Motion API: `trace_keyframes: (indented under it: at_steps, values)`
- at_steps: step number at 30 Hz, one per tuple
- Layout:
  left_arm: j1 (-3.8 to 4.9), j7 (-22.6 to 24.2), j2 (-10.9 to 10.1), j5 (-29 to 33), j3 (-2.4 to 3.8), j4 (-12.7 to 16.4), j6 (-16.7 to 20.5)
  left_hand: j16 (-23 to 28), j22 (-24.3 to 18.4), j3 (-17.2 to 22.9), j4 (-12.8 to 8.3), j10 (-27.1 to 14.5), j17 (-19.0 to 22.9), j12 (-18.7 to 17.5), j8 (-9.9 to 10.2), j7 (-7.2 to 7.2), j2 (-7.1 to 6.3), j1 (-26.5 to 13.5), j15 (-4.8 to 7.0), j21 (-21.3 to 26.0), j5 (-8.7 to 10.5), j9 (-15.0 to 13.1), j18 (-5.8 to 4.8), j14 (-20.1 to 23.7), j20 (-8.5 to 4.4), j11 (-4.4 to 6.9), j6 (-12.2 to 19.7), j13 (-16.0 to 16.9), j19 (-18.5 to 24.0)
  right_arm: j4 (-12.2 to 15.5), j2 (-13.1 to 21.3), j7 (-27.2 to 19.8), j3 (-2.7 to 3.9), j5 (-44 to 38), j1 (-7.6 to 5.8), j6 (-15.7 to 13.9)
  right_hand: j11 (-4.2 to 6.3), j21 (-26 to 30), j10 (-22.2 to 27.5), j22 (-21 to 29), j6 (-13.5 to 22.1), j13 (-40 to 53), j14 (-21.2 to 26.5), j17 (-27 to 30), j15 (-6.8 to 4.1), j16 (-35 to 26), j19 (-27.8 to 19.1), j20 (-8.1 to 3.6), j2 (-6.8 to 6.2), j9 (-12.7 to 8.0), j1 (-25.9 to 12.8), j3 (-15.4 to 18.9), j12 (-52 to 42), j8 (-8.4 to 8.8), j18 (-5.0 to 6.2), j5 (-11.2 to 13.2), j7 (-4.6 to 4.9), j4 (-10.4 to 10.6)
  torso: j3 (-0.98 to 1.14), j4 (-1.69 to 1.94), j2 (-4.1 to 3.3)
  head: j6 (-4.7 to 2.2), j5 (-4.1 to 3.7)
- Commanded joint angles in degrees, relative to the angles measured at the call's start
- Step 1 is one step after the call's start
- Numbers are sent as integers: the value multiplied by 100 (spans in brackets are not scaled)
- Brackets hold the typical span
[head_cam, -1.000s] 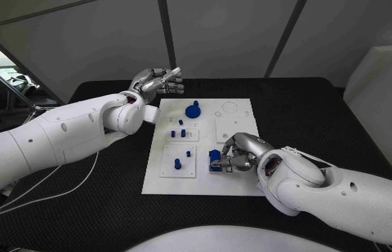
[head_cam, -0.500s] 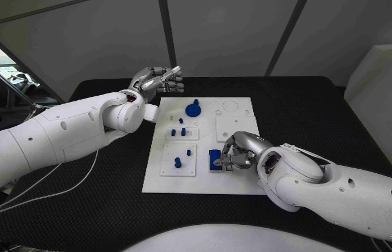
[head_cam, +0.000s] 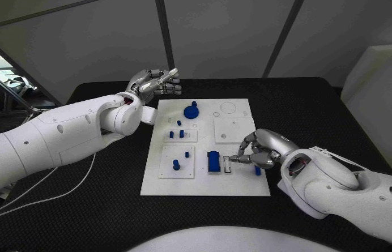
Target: Assemble the parts on the task board
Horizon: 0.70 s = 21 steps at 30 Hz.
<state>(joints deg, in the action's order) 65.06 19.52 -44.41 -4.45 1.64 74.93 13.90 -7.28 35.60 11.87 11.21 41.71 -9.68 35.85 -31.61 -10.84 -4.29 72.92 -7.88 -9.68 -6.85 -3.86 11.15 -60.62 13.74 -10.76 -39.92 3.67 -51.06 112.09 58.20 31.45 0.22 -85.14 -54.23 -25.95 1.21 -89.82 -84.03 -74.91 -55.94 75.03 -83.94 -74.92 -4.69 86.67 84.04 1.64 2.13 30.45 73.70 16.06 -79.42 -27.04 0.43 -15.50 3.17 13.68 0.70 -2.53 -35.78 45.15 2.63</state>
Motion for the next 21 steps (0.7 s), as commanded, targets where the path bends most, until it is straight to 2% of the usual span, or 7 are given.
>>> trace_keyframes:
  at_steps: [1, 5, 9, 12, 21]
  values:
    - [7, 26, 3, 17, 3, 3, -104, 20, -6, 23, -11, -11, 9, -39, -40, -331, 20, 44, -6, 22, 17, 6, -73, -46, 19, -22, 48, -2, 13, 101, 292, -138, 29, 178, -12, -200, -32, -18, -131, -1509, 5, 748, -485, -887, 35, -12, 596, 58, 16, -14, 9, -14, -20, 64, -43, -89, 12, 23, -6, -7, 3, -15, -50]
    - [6, 28, 15, 19, 3, 2, -117, 21, -7, 23, -11, -12, 9, -39, -40, -331, 20, 43, -6, 22, 17, 6, -73, -47, 19, -22, 48, -2, 13, 110, 554, -48, 44, 31, -12, 49, -42, -18, -130, -1509, 7, 748, -483, -880, 42, -16, 596, 67, 42, -46, 120, -26, -12, 163, -43, -193, 26, 2, -10, -7, 8, -15, -108]
    - [2, 30, 19, 19, 2, 4, -122, 21, -7, 23, -11, -12, 9, -39, -40, -331, 20, 43, -6, 22, 17, 6, -73, -47, 19, -22, 48, -2, 13, 74, 675, 86, 48, -211, -9, 316, -53, -18, -122, -1509, -13, 739, -481, -872, 52, -22, 596, 76, 61, -83, 179, -20, 10, 261, -43, -288, 38, 8, 2, -13, 3, -11, -161]
    - [-2, 32, 15, 19, 2, 5, -122, 22, -9, 22, -11, -12, 10, -40, -40, -331, 20, 43, -6, 23, 17, 6, -73, -48, 19, -22, 49, -1, 13, 46, 693, 183, 47, -386, -5, 496, -48, -18, -123, -1509, -76, 740, -481, -870, 51, -24, 596, 78, 64, -83, 193, -10, 11, 269, -43, -307, 27, 16, 1, -16, 0, -24, -217]
    - [-12, 23, 10, 19, 1, 13, -139, 23, -10, 22, -11, -12, 10, -40, -40, -331, 20, 43, -6, 23, 18, 6, -73, -48, 19, -22, 49, -1, 13, -50, 578, 510, 30, -760, 11, 1056, -34, -18, -120, -1509, -152, 739, -482, -880, 41, -19, 596, 75, 12, -76, 269, 27, 24, 312, -43, -266, 11, -5, -7, 8, 0, 13, -266]
